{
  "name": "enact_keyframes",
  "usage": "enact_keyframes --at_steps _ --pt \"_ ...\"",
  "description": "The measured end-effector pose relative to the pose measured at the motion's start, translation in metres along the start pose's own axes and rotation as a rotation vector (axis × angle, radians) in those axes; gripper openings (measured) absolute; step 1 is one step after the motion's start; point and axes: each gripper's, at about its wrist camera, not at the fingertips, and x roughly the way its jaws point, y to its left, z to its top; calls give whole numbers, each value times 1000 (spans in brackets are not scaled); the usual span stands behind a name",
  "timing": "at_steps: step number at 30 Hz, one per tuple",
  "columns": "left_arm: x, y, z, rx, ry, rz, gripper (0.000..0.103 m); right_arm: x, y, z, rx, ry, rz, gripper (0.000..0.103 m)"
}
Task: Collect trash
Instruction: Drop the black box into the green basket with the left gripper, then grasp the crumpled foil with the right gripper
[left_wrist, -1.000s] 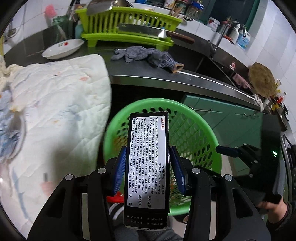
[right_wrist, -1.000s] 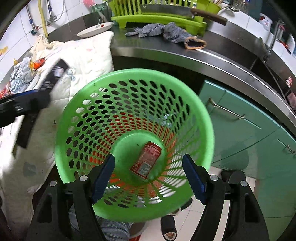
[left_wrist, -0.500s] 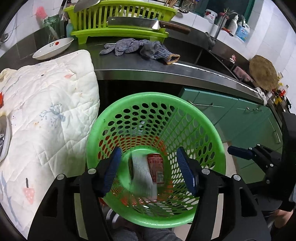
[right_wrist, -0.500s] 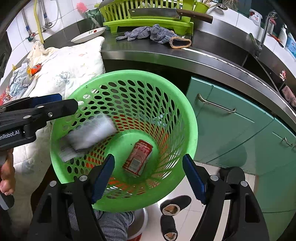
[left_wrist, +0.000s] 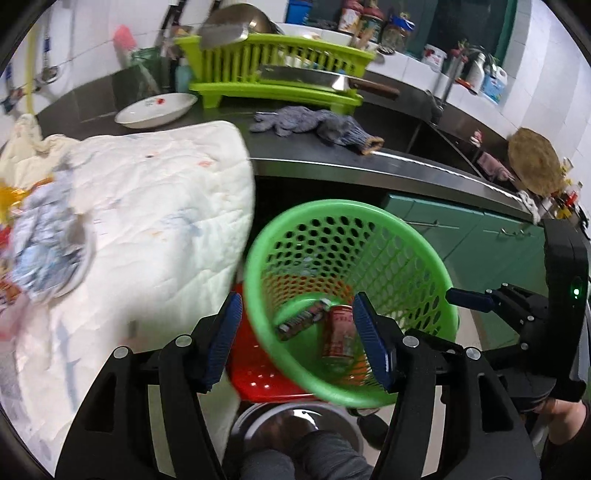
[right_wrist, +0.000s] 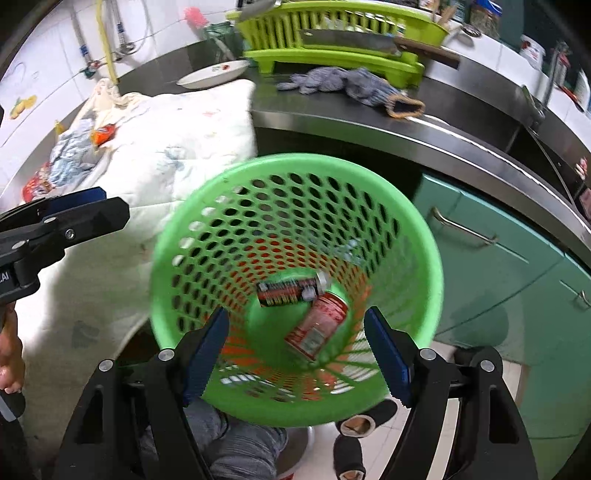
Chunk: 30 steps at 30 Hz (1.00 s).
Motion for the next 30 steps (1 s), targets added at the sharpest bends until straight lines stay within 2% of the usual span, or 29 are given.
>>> enact_keyframes --at_steps 22,30 --pt "-105 134 -50 -239 -136 195 62 -6 132 65 -182 -81 201 73" --pt "-127 161 -70 -311 -165 238 62 1 179 96 -216 -95 300 73"
